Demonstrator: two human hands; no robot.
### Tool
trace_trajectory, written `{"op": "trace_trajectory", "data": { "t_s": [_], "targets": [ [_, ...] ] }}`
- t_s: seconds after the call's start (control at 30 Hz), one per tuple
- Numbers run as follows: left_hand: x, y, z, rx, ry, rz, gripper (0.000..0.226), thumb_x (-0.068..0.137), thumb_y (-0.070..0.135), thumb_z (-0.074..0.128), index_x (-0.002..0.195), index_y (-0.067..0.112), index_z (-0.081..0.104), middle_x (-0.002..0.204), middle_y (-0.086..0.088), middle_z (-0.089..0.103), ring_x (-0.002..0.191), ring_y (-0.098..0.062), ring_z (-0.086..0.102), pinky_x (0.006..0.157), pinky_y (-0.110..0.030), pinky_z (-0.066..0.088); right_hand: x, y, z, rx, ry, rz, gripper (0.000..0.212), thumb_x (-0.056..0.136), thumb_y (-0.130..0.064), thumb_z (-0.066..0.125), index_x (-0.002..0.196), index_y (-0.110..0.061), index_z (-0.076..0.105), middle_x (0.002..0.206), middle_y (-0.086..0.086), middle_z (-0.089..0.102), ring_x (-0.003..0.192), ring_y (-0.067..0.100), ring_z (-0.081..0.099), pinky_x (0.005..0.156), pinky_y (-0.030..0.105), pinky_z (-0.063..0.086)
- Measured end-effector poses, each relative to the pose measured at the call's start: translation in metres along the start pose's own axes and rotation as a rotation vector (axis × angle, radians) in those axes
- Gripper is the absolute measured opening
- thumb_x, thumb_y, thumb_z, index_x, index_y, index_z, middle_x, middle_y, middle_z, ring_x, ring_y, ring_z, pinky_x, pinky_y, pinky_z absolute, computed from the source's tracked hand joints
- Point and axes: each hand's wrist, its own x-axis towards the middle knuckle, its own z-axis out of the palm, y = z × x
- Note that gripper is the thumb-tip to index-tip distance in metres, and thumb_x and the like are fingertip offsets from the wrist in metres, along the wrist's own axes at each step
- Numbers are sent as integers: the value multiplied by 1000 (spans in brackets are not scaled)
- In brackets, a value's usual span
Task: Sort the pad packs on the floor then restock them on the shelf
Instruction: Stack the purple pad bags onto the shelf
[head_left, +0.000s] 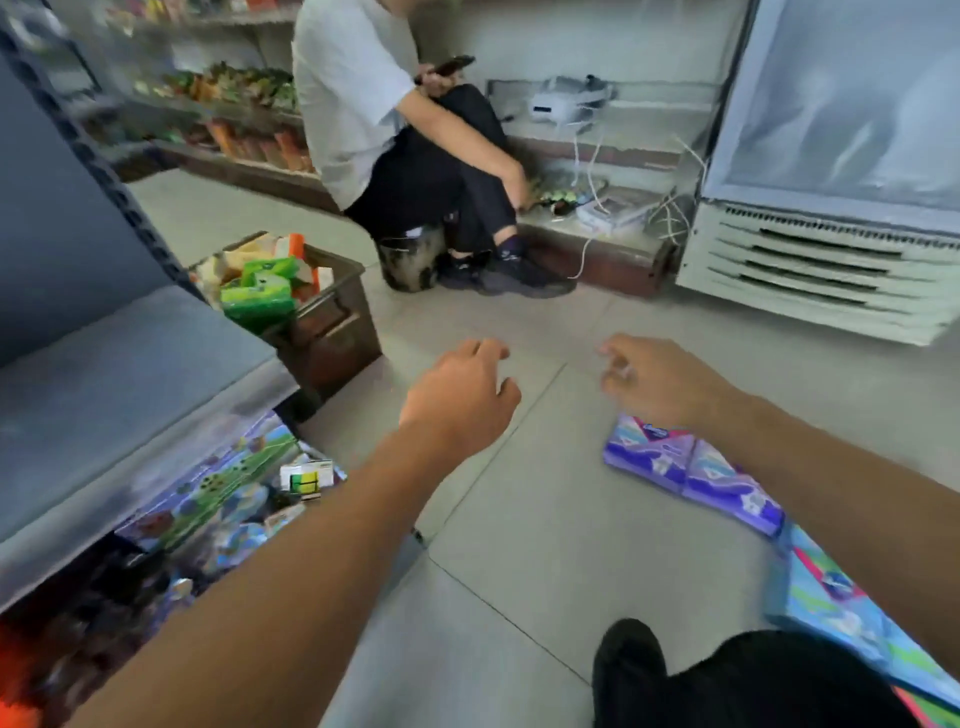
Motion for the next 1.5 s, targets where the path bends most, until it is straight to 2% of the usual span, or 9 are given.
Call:
{"op": "trace_trajectory", "data": {
  "t_s": [0.37,0.5,0.63,0.8,0.97,1.13,1.23,1.37,1.5],
  "targets": [
    [145,34,229,-46,-275,74,39,98,39,46,134,24,44,135,-1,49,118,-20,51,83,-31,42,59,209,167,-46,-241,446,63,92,-31,59,147,-18,32,146,11,44,129,32,47,101,39,43],
    [180,24,313,-62,-348,61,42,97,40,50,136,24,42,135,-1,48,118,-16,50,75,-25,39,98,251,229,-156,-260,411,70,92,-31,59,151,-23,22,154,8,31,134,32,40,101,47,46],
    [197,9,381,-82,-396,53,44,97,41,50,137,25,40,136,1,46,118,-16,50,76,-25,41,141,286,283,-327,-279,425,81,97,-29,53,155,-22,-4,163,6,-7,150,31,6,109,49,37],
    [197,-17,413,-101,-406,27,40,97,37,46,136,25,42,132,-1,47,118,-20,48,83,-35,44,145,297,314,-575,-299,343,67,101,-10,39,154,-10,0,163,11,4,148,32,14,101,45,44],
    [191,-31,402,-182,-473,-103,40,98,40,44,133,20,46,132,-4,49,116,-23,51,88,-36,46,143,278,292,-573,-176,206,54,98,-7,38,151,-8,25,156,9,32,141,22,37,98,38,46],
    [186,-23,333,-755,-505,-598,60,90,67,42,112,15,62,111,-2,68,97,-21,64,82,-33,52,116,221,244,-421,120,-188,46,74,-12,45,110,-9,74,106,4,74,89,17,73,53,25,55],
    [168,-22,274,-1128,-496,-785,51,83,57,65,106,11,66,98,-7,74,86,-22,71,72,-32,58,93,178,204,-397,268,-410,49,79,-11,37,114,-10,72,114,4,72,98,17,71,59,26,56],
    [125,-31,178,-1202,-256,-637,28,81,10,74,106,2,64,105,-19,72,92,-34,70,82,-45,57,66,109,133,-297,327,-629,39,87,-27,46,113,-14,72,113,0,72,99,17,70,71,28,58],
    [60,-50,64,-1222,19,-448,47,72,16,81,112,1,60,106,-17,72,94,-33,70,86,-45,57,46,30,68,183,322,-437,54,89,-47,55,131,-13,53,127,5,58,114,19,53,97,33,44]
  ]
}}
